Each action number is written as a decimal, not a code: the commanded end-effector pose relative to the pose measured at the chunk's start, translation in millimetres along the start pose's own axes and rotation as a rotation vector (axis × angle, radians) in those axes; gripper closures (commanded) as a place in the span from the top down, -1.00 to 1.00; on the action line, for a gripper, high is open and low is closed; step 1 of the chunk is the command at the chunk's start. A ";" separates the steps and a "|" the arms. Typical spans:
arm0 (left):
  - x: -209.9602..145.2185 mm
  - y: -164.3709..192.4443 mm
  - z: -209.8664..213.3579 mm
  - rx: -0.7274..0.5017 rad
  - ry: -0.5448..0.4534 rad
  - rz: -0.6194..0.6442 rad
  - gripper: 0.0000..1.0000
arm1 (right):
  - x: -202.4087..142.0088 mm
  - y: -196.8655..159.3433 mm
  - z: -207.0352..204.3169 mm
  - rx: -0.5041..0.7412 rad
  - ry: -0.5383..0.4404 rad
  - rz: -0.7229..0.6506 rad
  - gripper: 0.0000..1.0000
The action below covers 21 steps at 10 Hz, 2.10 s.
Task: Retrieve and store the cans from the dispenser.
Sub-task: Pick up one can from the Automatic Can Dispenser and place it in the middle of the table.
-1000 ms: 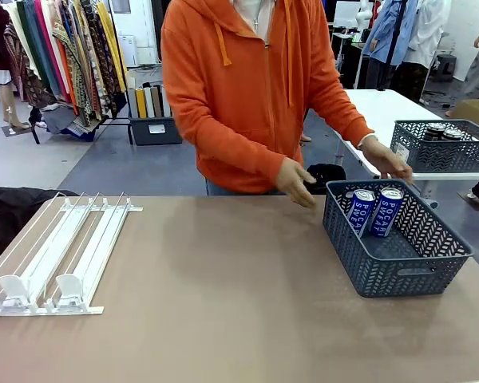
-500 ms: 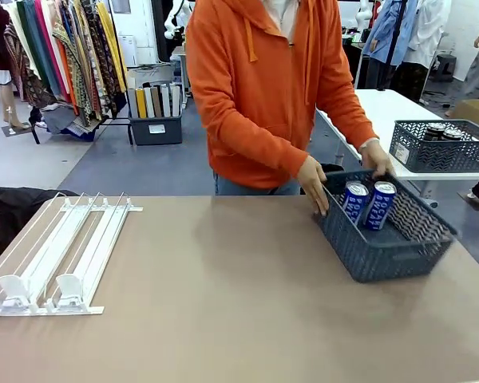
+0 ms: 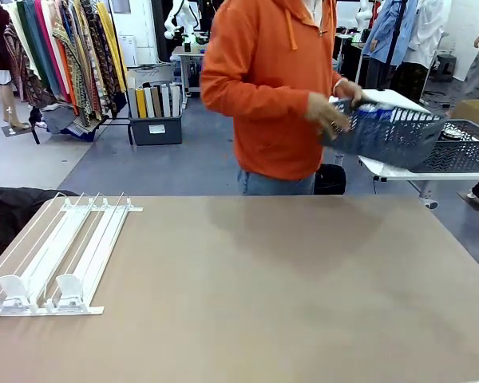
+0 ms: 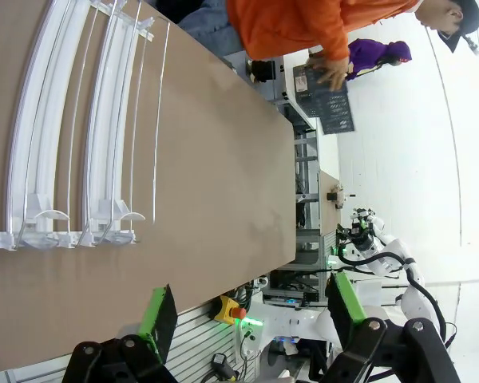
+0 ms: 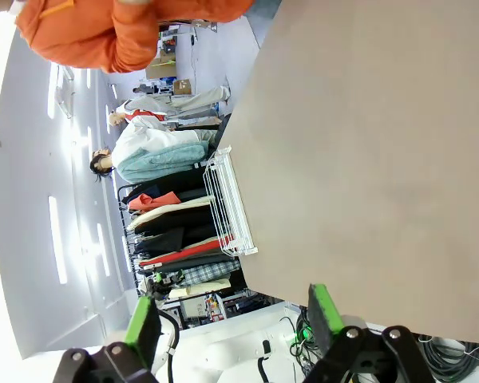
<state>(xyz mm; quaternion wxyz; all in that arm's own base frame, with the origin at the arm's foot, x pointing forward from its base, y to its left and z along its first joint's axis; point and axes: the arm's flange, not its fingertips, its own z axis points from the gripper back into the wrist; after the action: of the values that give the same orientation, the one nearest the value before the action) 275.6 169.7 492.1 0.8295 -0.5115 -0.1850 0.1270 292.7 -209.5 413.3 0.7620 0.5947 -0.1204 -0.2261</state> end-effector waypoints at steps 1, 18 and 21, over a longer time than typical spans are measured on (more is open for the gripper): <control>0.7 0.6 -1.2 -0.023 -0.010 -0.018 1.00 | -1.5 3.1 2.1 0.000 0.008 -0.004 1.00; 0.7 0.6 -1.2 -0.023 -0.010 -0.018 1.00 | -1.5 3.1 2.1 0.000 0.008 -0.004 1.00; 0.7 0.6 -1.2 -0.023 -0.010 -0.018 1.00 | -1.5 3.1 2.1 0.000 0.008 -0.004 1.00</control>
<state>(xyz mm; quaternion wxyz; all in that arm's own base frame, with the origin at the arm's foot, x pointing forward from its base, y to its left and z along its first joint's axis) 275.6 169.7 492.1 0.8295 -0.5114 -0.1852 0.1267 292.7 -209.5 413.3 0.7620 0.5947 -0.1204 -0.2261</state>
